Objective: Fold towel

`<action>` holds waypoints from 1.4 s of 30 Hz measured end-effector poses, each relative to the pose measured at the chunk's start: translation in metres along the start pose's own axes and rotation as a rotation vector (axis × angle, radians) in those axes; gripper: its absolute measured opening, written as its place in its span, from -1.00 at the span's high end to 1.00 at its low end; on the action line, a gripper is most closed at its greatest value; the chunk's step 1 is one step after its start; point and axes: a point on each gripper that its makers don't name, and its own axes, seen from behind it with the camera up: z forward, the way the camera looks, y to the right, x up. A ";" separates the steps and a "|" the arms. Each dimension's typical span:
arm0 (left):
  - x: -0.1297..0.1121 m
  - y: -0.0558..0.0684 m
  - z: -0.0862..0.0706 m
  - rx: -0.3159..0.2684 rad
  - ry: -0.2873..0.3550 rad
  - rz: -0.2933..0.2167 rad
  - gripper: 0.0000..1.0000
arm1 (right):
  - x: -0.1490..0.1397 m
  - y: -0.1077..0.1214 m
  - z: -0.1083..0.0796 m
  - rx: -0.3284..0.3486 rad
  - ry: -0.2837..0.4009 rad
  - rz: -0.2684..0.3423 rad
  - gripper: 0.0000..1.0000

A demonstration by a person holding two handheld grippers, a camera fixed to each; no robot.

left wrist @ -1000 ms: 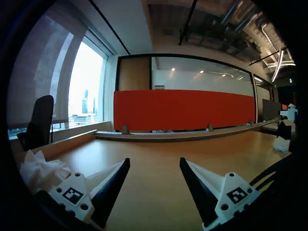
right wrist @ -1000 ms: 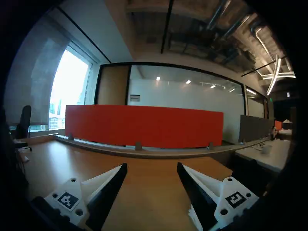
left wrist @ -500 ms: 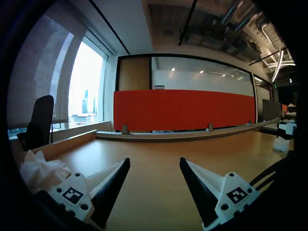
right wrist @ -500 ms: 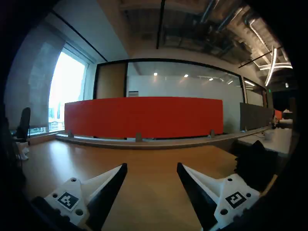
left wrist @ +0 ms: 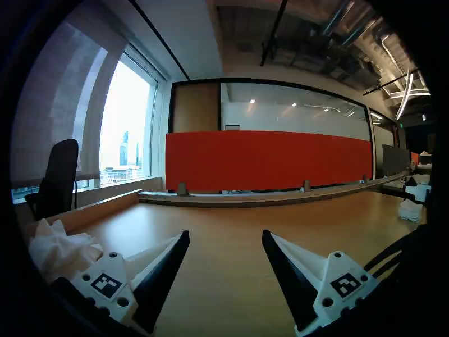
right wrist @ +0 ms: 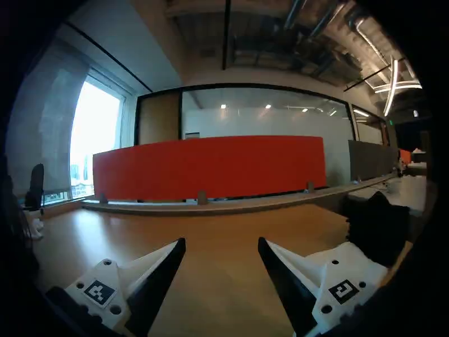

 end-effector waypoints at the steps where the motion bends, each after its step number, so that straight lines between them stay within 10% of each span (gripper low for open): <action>1: 0.000 0.000 0.000 0.000 0.000 0.000 -0.91 | 0.001 0.000 0.000 0.000 0.003 0.000 -0.99; 42: 0.000 0.000 0.000 0.000 0.000 0.000 -0.91 | -0.003 -0.013 -0.005 0.019 0.006 -0.060 -1.00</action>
